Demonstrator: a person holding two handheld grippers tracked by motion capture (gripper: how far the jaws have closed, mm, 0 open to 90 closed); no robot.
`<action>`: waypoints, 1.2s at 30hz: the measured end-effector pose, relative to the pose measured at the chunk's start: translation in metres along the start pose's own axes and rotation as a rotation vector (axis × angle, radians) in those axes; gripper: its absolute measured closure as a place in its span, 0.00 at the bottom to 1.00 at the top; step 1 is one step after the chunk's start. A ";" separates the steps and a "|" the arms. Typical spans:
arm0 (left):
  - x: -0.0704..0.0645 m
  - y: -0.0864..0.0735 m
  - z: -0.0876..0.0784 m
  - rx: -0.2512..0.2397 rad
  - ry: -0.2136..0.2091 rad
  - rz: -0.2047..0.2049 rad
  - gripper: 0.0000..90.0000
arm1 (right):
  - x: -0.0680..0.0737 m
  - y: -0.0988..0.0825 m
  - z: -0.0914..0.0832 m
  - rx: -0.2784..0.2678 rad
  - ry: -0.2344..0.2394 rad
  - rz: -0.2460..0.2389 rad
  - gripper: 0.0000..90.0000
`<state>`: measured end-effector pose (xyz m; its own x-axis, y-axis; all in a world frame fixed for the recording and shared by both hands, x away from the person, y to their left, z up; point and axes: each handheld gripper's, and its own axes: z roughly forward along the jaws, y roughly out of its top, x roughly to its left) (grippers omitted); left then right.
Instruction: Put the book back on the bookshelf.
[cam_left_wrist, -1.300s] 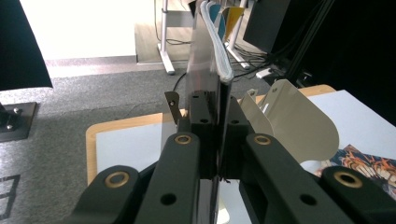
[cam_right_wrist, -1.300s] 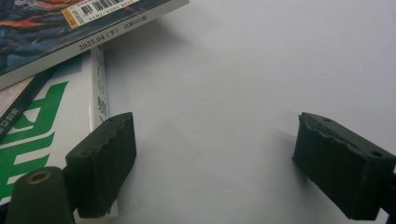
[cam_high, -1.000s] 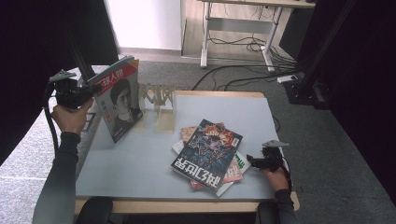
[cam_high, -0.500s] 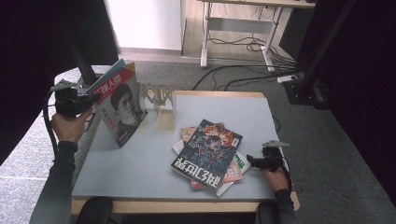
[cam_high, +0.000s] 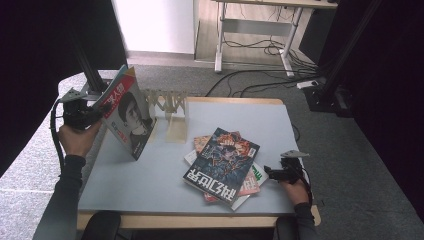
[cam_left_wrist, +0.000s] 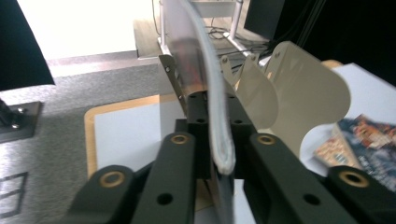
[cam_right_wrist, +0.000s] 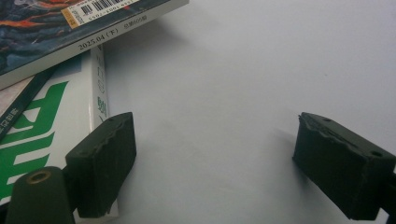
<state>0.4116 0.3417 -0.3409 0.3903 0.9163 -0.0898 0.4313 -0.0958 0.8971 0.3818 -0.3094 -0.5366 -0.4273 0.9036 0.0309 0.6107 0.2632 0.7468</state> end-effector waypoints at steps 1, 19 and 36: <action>0.000 0.001 0.001 -0.008 0.001 -0.004 0.96 | 0.000 0.000 0.000 0.000 0.000 0.000 0.14; -0.001 0.011 0.018 -0.056 0.064 -0.002 0.96 | 0.000 0.000 0.000 -0.001 0.000 0.002 0.14; 0.000 0.001 0.015 -0.029 0.037 0.008 0.67 | 0.000 0.000 0.000 0.000 0.001 0.000 0.14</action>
<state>0.4242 0.3358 -0.3470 0.3628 0.9295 -0.0667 0.4040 -0.0924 0.9101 0.3818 -0.3095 -0.5366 -0.4275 0.9035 0.0314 0.6106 0.2629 0.7470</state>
